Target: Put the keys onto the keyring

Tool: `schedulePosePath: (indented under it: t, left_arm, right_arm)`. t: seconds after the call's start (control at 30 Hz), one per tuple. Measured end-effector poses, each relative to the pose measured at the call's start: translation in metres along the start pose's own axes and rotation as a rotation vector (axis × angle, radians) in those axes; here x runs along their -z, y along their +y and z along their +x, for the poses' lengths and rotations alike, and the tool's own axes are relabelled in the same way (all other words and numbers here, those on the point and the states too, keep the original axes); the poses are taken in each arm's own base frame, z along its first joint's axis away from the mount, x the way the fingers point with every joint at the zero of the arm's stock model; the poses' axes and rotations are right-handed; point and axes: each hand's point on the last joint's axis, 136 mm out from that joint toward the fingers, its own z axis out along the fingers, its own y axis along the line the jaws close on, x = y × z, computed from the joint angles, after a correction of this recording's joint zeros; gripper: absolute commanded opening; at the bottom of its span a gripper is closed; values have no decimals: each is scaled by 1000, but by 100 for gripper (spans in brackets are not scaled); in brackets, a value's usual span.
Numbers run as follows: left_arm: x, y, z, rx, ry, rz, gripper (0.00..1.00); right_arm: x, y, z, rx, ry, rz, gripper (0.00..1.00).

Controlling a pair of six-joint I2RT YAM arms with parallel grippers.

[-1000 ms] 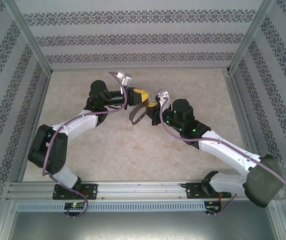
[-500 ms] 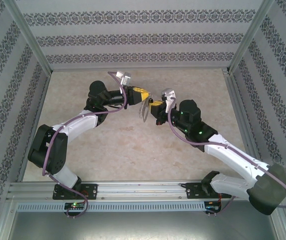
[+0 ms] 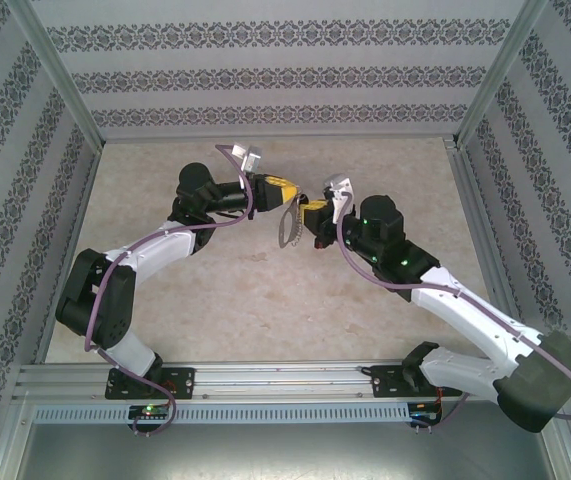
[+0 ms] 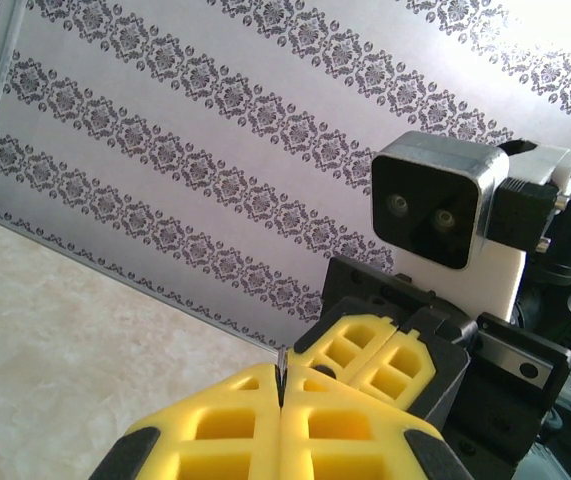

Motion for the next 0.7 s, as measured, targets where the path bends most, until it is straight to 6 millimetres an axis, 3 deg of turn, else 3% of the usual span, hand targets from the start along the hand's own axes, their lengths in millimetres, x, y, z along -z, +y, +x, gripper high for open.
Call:
schedulePosePath:
  t: [0.4, 0.7]
  left_arm:
    - [0, 0, 0, 0, 1, 1, 0]
    - [-2, -2, 1, -2, 2, 7, 0]
  right_arm:
    - [8, -10, -9, 11, -7, 28, 0]
    - [9, -4, -15, 14, -7, -7, 0]
